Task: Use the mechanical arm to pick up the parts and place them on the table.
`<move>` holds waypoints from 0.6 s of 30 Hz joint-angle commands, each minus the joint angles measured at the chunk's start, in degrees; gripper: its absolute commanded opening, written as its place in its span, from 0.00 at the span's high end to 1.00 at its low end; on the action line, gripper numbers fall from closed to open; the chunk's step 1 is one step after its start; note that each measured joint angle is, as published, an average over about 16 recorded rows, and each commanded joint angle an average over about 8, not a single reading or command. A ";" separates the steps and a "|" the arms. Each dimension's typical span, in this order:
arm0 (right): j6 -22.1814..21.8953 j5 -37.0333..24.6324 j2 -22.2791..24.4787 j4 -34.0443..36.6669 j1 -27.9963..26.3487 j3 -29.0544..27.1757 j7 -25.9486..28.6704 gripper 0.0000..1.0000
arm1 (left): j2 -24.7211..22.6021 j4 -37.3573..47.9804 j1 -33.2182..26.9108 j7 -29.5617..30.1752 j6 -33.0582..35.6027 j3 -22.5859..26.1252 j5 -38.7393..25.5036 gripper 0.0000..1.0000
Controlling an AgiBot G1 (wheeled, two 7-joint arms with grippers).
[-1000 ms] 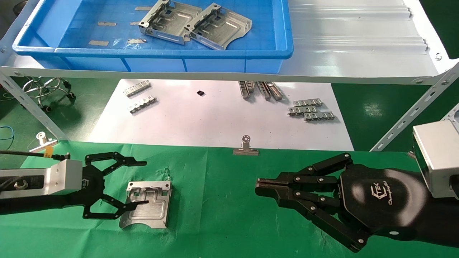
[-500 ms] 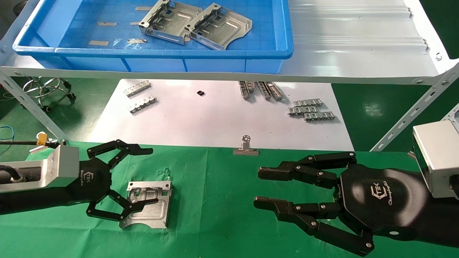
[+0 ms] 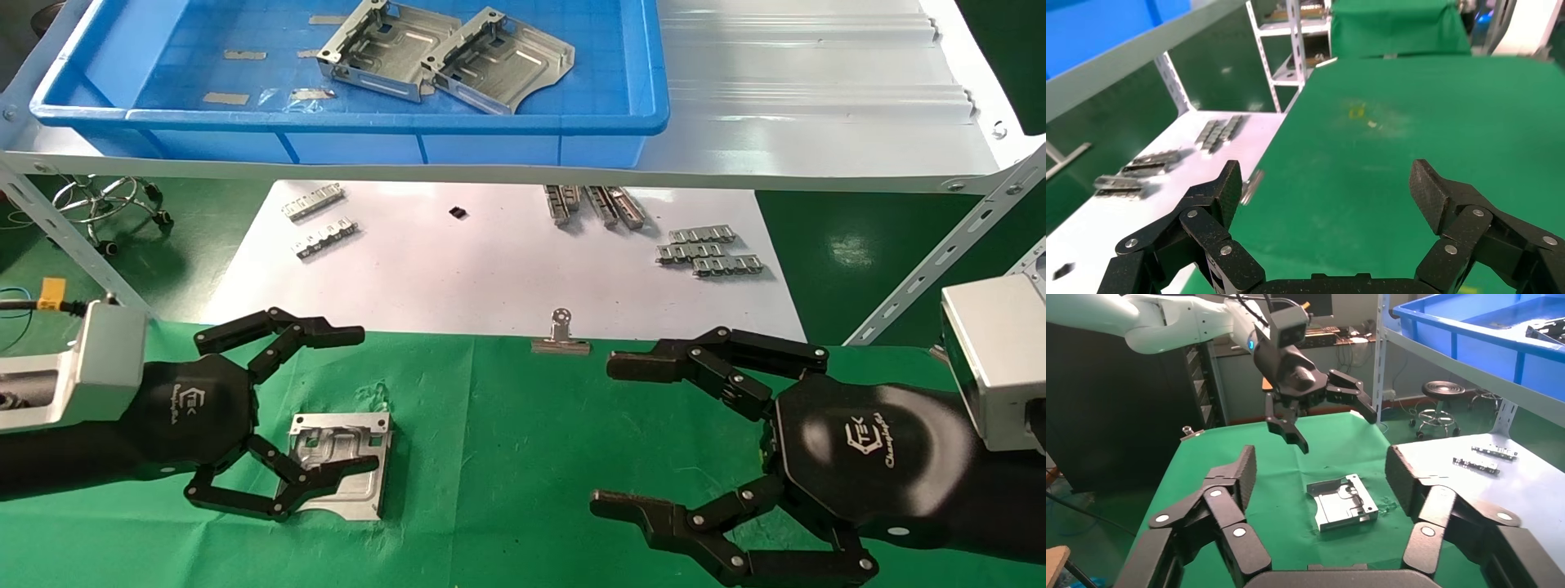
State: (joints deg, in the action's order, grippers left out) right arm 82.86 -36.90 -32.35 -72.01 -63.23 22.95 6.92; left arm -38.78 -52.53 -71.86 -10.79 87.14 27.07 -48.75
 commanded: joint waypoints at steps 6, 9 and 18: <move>0.00 0.00 0.00 0.00 0.00 0.00 0.00 0.00 | 1.17 -6.54 3.20 6.69 -0.45 -3.43 2.14 0.00; 0.00 0.00 0.00 0.00 0.00 0.00 0.00 0.00 | 1.67 -9.35 4.57 9.57 -0.64 -4.91 3.06 0.00; 0.00 0.00 0.00 0.00 0.00 0.00 0.00 0.00 | 3.16 -17.73 8.67 18.14 -1.22 -9.31 5.80 0.00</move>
State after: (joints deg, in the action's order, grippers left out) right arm 82.86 -36.90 -32.35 -72.01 -63.23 22.96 6.92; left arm -35.69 -69.85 -63.40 6.88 85.97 17.99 -43.08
